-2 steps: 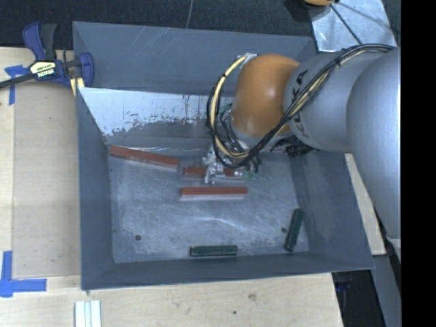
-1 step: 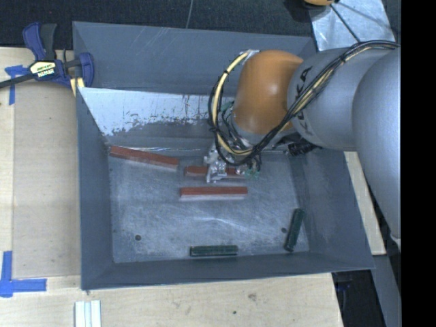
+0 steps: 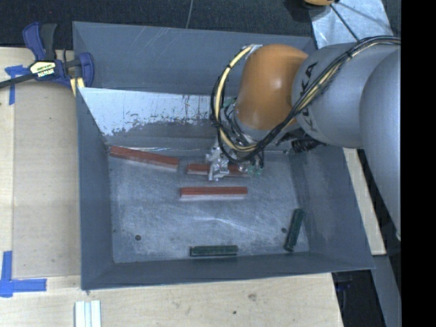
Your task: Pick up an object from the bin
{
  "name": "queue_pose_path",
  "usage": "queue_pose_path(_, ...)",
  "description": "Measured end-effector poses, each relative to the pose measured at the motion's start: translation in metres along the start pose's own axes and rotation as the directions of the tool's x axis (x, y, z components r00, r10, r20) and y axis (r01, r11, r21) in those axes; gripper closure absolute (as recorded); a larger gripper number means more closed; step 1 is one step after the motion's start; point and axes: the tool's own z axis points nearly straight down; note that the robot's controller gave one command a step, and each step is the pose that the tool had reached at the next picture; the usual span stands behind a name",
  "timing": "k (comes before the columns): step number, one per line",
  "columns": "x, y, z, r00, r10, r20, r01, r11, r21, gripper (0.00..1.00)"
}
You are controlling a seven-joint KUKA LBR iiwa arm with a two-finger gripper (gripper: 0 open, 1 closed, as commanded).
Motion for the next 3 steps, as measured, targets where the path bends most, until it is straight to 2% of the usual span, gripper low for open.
queue_pose_path(1, -0.001, 0.0, -0.02, 1.0, 0.0, 0.005, 0.0, 1.0, -0.001, 1.0)
queue_pose_path(2, -0.002, 0.0, -0.03, 1.0, 0.001, 0.012, -0.001, 1.0, -0.002, 1.0)
queue_pose_path(3, -0.002, 0.0, -0.033, 1.0, 0.001, 0.012, -0.001, 1.0, -0.002, 1.0)
